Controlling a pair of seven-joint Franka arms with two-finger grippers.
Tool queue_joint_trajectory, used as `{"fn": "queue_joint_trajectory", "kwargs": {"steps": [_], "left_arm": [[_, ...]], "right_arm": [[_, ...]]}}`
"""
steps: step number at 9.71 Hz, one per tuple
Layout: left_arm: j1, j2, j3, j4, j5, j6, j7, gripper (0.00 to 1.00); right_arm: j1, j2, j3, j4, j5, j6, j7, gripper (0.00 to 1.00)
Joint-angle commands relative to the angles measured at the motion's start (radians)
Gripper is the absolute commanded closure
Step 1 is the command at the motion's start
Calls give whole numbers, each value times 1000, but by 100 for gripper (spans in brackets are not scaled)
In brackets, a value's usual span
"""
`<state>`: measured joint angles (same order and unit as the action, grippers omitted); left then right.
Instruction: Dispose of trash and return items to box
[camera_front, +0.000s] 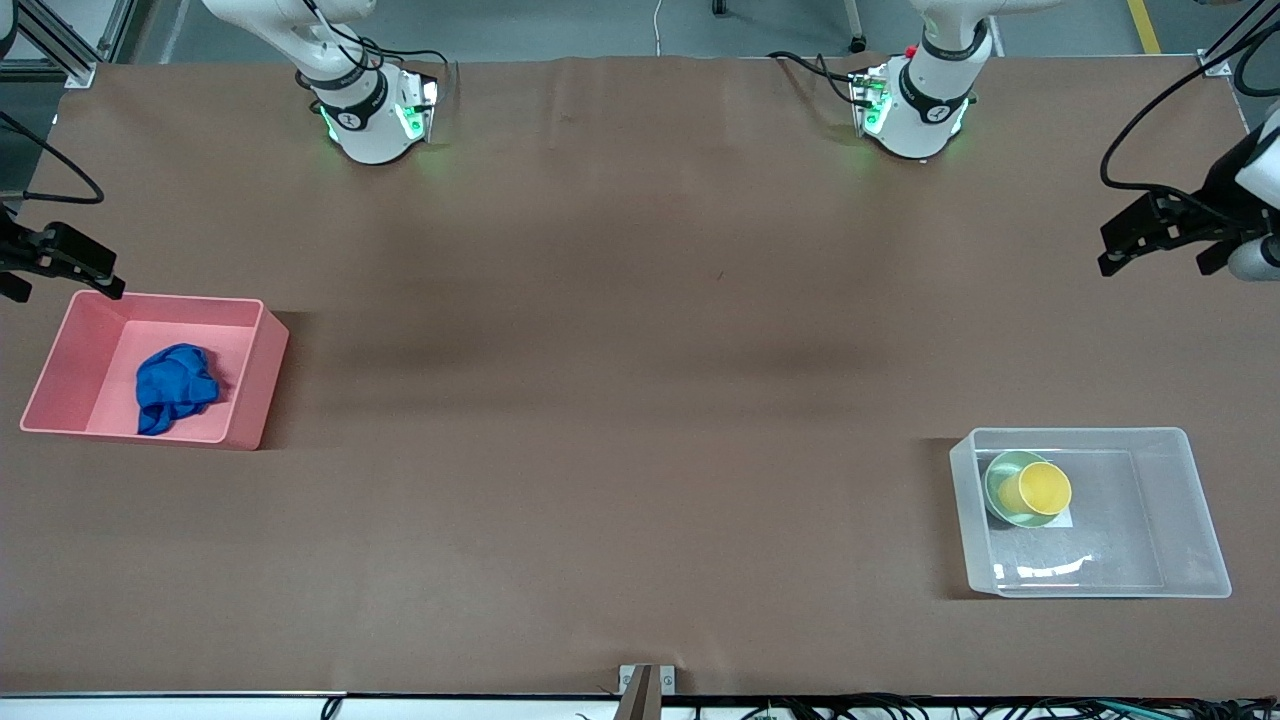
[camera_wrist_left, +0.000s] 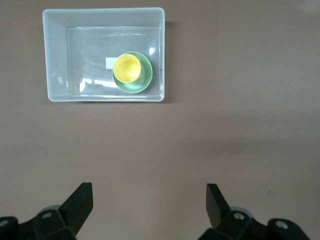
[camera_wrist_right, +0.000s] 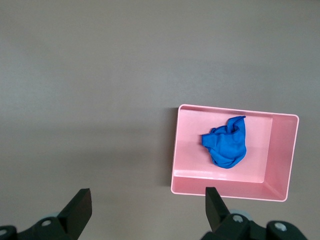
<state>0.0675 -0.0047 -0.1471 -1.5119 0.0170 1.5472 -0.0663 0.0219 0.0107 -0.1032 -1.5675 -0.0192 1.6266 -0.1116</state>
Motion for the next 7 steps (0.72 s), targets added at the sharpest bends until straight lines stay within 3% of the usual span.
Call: {"fn": "queue_joint_trajectory", "kwargs": {"steps": [1,4,7], "left_arm": [[-9,-81,9,-140,-12,34,22,0],[-5,-118,-5,-184,-5,43,22,0],[-5,-115,-2,-171,-8,39,20,0]], "right_arm": [[-2,-9,3,-17,-11,9,15,0],[-2,-9,3,-17,-11,7,15,0],[-2,-9,3,-17,-11,9,15,0]]}}
